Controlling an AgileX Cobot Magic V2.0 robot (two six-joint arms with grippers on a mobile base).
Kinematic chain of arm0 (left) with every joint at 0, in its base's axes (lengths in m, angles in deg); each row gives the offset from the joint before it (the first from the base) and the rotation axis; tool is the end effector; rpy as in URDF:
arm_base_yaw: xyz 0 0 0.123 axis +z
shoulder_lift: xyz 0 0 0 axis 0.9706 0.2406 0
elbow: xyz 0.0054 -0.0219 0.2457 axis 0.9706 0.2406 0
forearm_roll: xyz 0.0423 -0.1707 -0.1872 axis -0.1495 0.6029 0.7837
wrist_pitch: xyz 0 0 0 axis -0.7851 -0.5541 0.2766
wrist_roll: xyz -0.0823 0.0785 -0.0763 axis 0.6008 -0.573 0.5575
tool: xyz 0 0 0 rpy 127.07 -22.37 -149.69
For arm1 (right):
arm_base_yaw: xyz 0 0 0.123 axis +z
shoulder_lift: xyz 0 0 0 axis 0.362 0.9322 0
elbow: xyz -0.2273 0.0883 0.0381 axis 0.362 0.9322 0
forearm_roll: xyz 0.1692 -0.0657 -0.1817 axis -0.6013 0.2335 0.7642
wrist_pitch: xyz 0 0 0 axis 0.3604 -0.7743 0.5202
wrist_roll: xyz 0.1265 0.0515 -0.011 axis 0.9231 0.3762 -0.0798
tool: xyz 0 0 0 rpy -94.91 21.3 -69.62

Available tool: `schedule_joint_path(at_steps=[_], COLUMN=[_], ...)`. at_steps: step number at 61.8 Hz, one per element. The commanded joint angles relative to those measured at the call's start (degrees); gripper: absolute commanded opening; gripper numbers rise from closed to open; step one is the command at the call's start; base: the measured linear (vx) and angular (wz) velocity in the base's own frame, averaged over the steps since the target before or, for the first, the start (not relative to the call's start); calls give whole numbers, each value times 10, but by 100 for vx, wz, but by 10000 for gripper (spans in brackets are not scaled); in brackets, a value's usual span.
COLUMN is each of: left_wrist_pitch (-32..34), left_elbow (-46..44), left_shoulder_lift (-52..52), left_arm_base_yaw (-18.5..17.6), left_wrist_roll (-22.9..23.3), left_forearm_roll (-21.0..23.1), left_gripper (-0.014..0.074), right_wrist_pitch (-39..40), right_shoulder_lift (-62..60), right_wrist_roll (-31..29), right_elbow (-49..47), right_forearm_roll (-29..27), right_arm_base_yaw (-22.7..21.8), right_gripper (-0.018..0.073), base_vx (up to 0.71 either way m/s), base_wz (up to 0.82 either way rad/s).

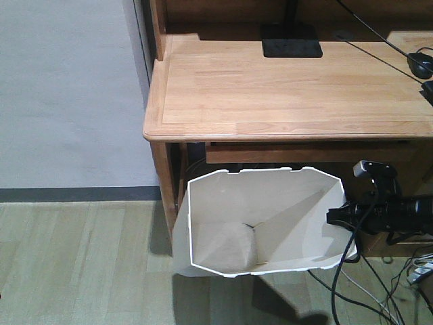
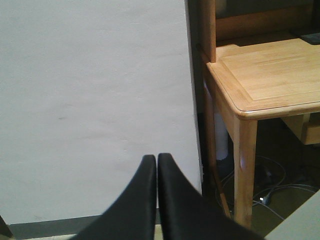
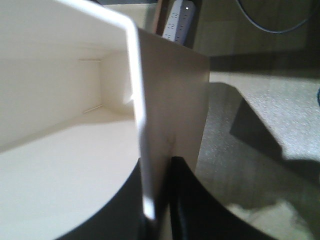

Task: Move trash bin to bedside with robot
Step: 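Hold the bin in the right gripper while driving toward the bed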

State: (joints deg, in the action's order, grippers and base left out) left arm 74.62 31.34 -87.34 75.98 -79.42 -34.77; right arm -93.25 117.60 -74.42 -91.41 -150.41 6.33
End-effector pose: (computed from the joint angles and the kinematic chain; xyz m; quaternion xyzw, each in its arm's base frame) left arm 0.1436 0.0049 0.1725 0.0240 0.7697 0.0436 0.6365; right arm 0.2766 0.0076 -0.0282 -0.0368 0.9420 0.2487 0.2222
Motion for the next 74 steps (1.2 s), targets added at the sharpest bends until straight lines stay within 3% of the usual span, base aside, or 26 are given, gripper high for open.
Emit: schedule_joint_path(at_steps=[1, 44, 74], left_wrist_pitch=[42, 42, 42], left_elbow=[17, 17, 17], left_shoulder_lift=[-6, -6, -6], left_arm_base_yaw=[-4, -4, -4], left_wrist_roll=[5, 5, 5], left_forearm_roll=[3, 3, 3], left_gripper=[-6, -6, -6], right_wrist_pitch=[-122, -121, -121], right_shoulder_lift=[-38, -38, -38], right_wrist_roll=[9, 9, 9], right_elbow=[-8, -8, -8], right_forearm_roll=[-24, -24, -24], right_arm_base_yaw=[-2, -2, -2], right_gripper=[-6, -6, -6], base_vx=[0, -1, -4], base_wz=[0, 5, 44])
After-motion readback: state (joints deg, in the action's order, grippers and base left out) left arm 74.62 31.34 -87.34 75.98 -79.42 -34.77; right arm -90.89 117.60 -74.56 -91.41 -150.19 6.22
